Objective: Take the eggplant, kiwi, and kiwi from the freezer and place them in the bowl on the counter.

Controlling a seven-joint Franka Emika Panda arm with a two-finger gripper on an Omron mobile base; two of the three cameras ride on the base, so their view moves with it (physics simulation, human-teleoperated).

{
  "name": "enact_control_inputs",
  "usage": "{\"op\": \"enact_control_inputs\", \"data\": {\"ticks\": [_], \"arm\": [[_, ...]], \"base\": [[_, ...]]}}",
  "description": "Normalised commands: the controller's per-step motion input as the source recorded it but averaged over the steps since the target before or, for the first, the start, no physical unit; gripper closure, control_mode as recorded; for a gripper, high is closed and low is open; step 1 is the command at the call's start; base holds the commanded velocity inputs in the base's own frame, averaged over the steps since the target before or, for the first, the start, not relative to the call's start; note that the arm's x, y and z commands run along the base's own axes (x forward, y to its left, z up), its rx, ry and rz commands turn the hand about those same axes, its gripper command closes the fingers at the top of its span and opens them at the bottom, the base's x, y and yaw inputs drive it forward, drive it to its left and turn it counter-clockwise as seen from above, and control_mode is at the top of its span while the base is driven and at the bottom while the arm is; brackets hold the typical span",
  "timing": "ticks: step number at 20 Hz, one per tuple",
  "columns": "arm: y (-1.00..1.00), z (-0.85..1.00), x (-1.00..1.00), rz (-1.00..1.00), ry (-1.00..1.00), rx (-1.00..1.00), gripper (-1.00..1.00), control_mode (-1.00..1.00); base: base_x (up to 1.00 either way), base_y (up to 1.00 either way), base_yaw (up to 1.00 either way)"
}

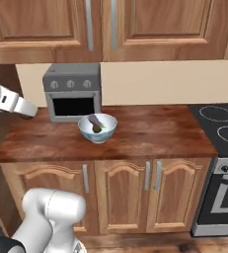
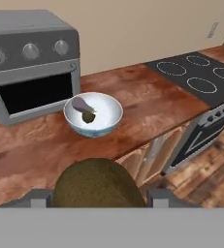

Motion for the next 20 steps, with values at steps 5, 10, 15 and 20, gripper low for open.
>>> {"op": "enact_control_inputs", "data": {"ticks": [5,10,15,20], "arm": [[0.00,0.00,0.00,0.00,0.00,0.00,1.00,1.00],[0.00,0.00,0.00,0.00,0.00,0.00,1.00,1.00],[0.00,0.00,0.00,0.00,0.00,0.00,1.00,1.00],[-0.01,-0.31,0.10,0.00,0.15,0.00,1.00,-1.00]], "base": [[0.69,-0.77,0.06],[0.87,-0.12,0.03],[0.63,0.01,0.03],[0.23,0.00,0.02]]}}
